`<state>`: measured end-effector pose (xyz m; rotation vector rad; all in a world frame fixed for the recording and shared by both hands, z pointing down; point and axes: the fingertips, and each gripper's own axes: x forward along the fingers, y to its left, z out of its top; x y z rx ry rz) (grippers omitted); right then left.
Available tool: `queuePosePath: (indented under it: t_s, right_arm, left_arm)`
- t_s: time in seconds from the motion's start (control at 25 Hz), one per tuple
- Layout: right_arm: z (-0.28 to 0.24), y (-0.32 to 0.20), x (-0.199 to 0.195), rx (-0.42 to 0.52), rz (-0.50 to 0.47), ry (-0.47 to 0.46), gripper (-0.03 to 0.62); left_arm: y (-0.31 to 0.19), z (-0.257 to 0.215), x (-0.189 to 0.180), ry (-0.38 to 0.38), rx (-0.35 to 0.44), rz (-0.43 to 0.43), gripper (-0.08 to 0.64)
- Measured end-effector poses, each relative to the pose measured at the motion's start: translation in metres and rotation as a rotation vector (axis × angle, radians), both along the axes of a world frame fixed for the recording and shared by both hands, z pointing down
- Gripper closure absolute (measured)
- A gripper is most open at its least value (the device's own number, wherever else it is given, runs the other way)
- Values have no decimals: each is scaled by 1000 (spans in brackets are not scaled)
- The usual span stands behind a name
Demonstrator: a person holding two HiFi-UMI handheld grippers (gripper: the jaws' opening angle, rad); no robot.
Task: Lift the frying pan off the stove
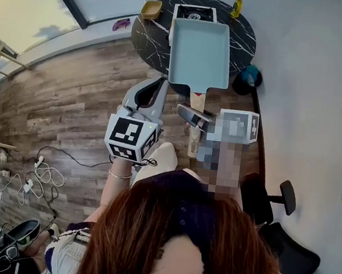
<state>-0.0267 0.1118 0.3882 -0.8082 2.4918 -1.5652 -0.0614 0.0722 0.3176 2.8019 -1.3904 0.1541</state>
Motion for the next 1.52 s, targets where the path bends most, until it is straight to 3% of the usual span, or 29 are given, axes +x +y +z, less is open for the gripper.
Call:
queuePosePath:
  t_s: [0.56,1.52]
  right_arm:
    - [-3,37,11,29,-8,6,488]
    - [-2,47,19,24,8,27,489]
  left_arm:
    - [32,0,13,-12,12,-7,548]
    - [29,1,15,-4,6,-8,548]
